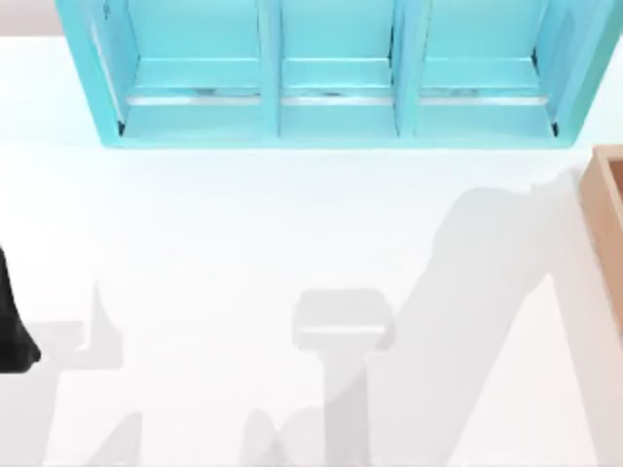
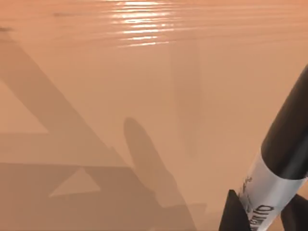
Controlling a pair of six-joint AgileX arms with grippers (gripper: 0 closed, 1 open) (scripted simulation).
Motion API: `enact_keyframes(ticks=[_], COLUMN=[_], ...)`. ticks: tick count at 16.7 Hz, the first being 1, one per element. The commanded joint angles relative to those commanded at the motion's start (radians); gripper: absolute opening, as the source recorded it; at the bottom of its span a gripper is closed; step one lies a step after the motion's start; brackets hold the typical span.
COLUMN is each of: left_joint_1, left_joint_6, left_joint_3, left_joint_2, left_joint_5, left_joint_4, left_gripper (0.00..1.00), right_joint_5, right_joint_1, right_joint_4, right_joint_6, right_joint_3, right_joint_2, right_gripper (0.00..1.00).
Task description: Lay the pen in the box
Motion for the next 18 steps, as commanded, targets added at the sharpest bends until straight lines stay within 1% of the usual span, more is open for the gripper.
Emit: enact_keyframes(ticks=[12, 13, 18], left_joint_1=[0.000, 0.000, 0.000], left_joint_6=[0.000, 0.000, 0.000], left_joint_3=[0.000, 0.000, 0.000], left_joint_2=[0.000, 0.000, 0.000], left_joint_5=[0.000, 0.000, 0.000], left_joint_4=[0.000, 0.000, 0.000], left_gripper=[1.00, 1.00, 1.00], right_joint_5=[0.000, 0.000, 0.000], right_joint_1=[0.000, 0.000, 0.000], right_joint_4=[0.000, 0.000, 0.000], right_joint_6=[0.000, 0.000, 0.000], right_joint_3=[0.000, 0.000, 0.000], right_joint_2=[0.000, 0.000, 0.000], right_gripper=[0.98, 1.00, 1.00])
